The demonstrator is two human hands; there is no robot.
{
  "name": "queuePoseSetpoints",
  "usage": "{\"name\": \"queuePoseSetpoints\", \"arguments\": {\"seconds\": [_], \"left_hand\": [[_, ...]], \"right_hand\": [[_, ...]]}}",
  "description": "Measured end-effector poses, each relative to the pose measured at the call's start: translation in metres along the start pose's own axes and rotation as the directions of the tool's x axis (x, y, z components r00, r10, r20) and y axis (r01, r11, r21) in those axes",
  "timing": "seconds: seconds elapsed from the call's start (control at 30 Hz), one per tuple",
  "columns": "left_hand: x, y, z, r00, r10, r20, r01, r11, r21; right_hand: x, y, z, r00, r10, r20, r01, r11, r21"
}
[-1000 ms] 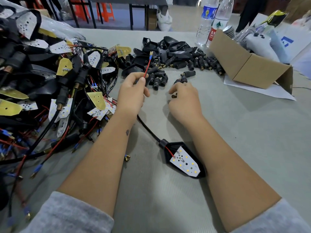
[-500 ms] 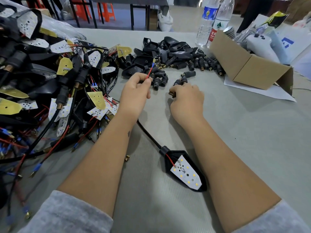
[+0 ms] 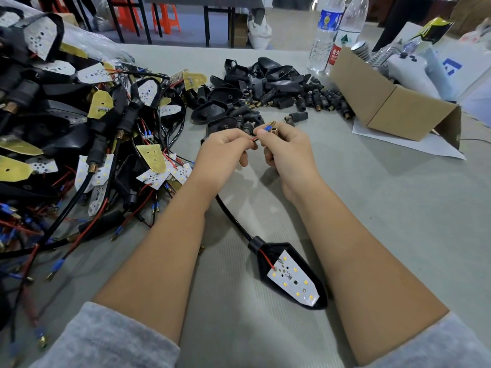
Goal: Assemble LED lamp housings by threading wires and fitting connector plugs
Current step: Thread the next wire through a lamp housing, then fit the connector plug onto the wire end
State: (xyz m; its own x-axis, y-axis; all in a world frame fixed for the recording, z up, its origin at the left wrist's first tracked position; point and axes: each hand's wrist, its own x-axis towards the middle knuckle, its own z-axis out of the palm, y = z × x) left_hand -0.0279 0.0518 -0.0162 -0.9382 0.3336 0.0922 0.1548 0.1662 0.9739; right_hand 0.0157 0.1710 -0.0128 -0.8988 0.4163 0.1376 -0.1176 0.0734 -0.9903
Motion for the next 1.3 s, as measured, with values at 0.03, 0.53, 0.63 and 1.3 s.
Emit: {"name": "queuePoseSetpoints", "arguments": {"seconds": [0.03, 0.53, 0.63, 1.3], "left_hand": [[0.000, 0.000, 0.000, 1.000, 0.000, -0.003, 0.000, 1.000, -0.007], [0.003, -0.001, -0.002, 0.994, 0.014, -0.112, -0.032, 0.987, -0.160], [0.001, 0.000, -0.001, 0.992, 0.048, -0.115, -0.065, 0.987, -0.147], [0.000, -0.002, 0.001, 0.993, 0.031, -0.110, -0.032, 0.999, -0.007]], "right_hand": [[-0.001, 0.000, 0.001, 1.000, -0.008, -0.006, 0.008, 1.000, -0.004], [0.000, 0.003, 0.002, 1.000, 0.002, 0.028, -0.002, 1.000, 0.007], [0.003, 0.001, 0.003, 0.996, 0.088, -0.015, -0.084, 0.982, 0.169], [0.008, 0.001, -0.008, 0.994, 0.110, 0.025, -0.099, 0.734, 0.672]]}}
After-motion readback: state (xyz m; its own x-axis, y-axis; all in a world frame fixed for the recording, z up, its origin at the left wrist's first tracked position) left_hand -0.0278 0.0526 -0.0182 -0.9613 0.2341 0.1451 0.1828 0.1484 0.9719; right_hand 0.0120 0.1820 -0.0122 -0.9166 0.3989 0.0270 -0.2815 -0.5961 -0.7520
